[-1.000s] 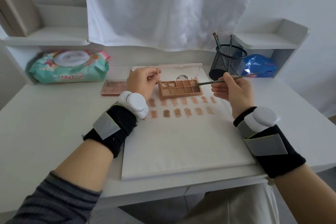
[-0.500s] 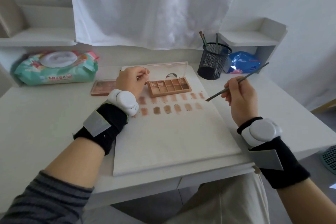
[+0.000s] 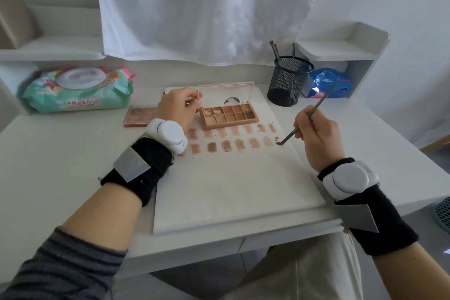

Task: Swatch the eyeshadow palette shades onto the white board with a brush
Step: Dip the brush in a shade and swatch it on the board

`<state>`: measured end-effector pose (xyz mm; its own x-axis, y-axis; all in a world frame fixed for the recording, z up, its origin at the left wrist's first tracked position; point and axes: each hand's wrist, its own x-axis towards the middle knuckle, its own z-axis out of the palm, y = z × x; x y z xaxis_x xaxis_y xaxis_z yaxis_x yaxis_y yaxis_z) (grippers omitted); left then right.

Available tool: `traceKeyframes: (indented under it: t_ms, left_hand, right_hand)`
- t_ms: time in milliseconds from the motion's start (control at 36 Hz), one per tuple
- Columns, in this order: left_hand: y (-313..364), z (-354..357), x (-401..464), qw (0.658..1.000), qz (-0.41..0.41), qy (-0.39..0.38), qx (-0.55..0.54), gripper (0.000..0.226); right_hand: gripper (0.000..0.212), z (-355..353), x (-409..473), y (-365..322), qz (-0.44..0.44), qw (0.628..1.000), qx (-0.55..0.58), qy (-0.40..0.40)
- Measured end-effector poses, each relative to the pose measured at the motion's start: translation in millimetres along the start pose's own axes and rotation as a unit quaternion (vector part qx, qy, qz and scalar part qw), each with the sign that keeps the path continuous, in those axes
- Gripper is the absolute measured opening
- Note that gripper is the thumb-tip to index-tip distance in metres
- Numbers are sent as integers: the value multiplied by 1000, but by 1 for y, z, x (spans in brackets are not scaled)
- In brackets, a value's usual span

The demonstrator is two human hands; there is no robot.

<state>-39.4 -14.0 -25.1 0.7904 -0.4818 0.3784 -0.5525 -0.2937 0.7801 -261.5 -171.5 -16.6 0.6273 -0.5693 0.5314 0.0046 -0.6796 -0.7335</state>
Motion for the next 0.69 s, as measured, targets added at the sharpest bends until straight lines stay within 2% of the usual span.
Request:
traceKeyframes:
  t_ms: [167, 361, 500, 694]
  left_hand:
    - [-1, 0, 1, 1000, 2, 1, -1, 13]
    - [-2, 2, 1, 1000, -1, 4, -6, 13]
    - [-1, 2, 0, 1000, 1, 11, -4, 12]
    - [-1, 2, 0, 1000, 1, 5, -5, 13]
  right_hand:
    - [18, 0, -1, 1, -6, 999, 14, 47]
    - [22, 1, 0, 4, 4, 1000, 10, 23]
    - [19, 1, 1, 2, -3, 999, 20, 47]
    - [19, 2, 2, 8, 9, 999, -12, 35]
